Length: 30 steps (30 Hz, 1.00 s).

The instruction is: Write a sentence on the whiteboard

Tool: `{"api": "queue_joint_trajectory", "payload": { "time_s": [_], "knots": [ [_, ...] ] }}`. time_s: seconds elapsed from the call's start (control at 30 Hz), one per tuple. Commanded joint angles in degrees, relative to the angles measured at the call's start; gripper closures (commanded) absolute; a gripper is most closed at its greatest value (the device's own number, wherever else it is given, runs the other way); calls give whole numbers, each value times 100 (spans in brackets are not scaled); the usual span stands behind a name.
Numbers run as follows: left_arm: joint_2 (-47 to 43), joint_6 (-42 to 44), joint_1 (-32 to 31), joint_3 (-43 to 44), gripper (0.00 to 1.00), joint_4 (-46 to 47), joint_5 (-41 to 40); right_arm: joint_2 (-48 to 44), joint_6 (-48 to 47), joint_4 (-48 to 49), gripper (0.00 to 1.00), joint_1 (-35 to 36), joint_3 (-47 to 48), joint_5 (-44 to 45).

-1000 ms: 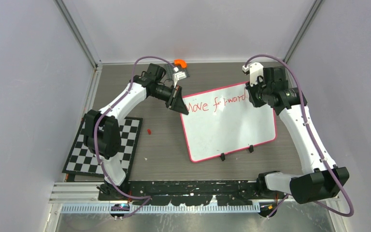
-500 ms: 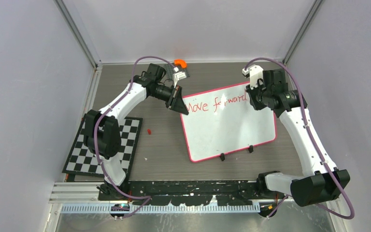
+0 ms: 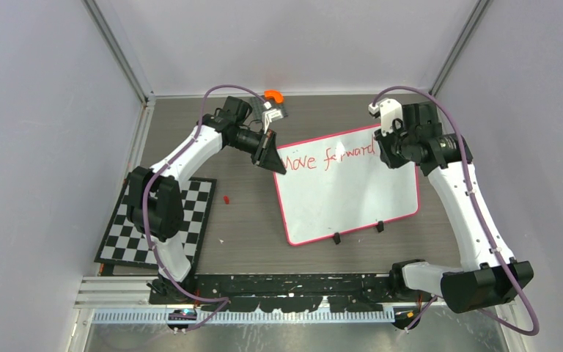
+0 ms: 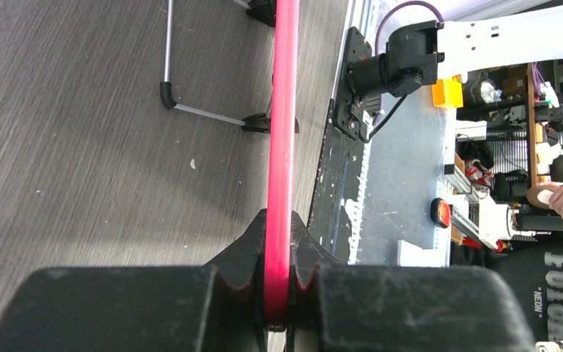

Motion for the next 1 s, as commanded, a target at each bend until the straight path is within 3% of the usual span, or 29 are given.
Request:
{"api": "queue_joint_trajectory", "payload": {
  "time_s": [0.0,0.23,0.33,0.6,0.97],
  "knots": [
    [81,-114,-75,110,100,133,-161,-60,-78,-390,100,-19,481,-369],
    [65,-179,-75,137,100,198,-294,-101,-74,-846,100,25,765,-1351],
    [27,-222,-71,146,95,201,-327,-91,12,-899,100,70,716,-1922],
    [-235,-248,-20,-32,61,251,-325,-226,286,-524,100,344,107,-2640],
    [-463,-356,5,-446,62,394,-295,-1025,850,1038,100,2533,-1593,-1688]
  ]
}}
